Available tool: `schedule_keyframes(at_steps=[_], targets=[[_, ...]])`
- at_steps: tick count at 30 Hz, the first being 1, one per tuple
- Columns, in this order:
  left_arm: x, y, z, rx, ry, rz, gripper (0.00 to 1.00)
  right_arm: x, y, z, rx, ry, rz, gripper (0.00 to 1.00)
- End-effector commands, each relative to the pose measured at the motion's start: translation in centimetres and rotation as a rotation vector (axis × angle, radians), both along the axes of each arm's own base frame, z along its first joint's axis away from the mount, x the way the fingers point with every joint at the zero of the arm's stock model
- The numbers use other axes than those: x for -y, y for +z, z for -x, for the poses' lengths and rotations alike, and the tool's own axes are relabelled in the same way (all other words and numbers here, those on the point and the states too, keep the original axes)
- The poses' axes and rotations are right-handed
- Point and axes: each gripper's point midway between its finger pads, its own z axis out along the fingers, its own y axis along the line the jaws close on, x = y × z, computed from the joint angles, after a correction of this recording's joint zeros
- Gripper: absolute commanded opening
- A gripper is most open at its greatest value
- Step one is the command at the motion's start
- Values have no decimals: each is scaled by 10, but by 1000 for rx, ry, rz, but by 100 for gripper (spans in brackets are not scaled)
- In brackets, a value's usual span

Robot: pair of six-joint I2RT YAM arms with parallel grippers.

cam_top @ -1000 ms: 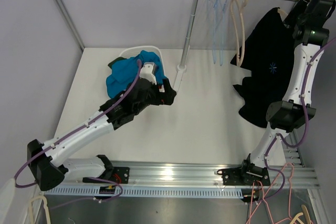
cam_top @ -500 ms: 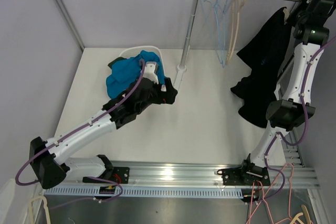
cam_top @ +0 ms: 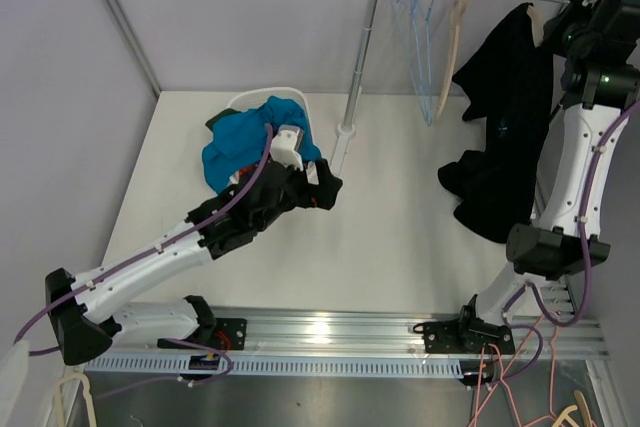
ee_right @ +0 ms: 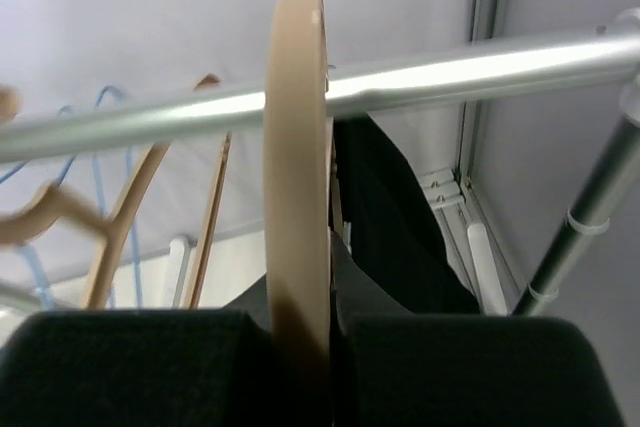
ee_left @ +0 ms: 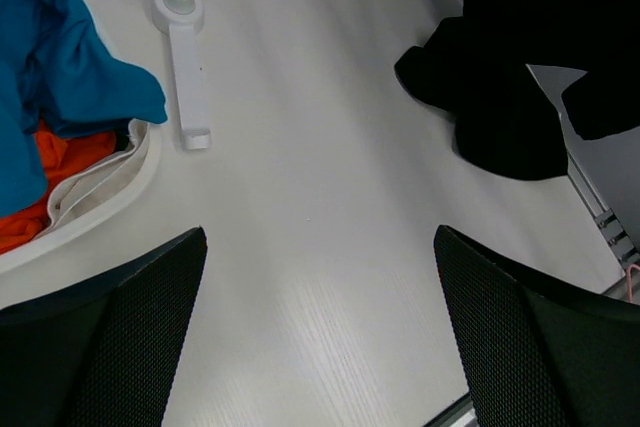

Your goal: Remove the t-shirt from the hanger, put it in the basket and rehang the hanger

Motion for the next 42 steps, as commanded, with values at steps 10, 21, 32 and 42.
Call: schedule_keyframes(at_steps=[10, 21, 32, 42], targets=[[55, 37, 65, 178, -253, 7, 99, -37, -12, 93, 38, -197, -155, 0], [127, 74, 162, 449, -573, 211, 100, -61, -65, 150, 42, -444, -433, 0], [213, 42, 162, 511, -638, 174, 100, -87, -60, 151, 26, -367, -408, 0], [208, 64, 120, 535, -431, 124, 1, -95, -71, 144, -89, -339, -356, 0]])
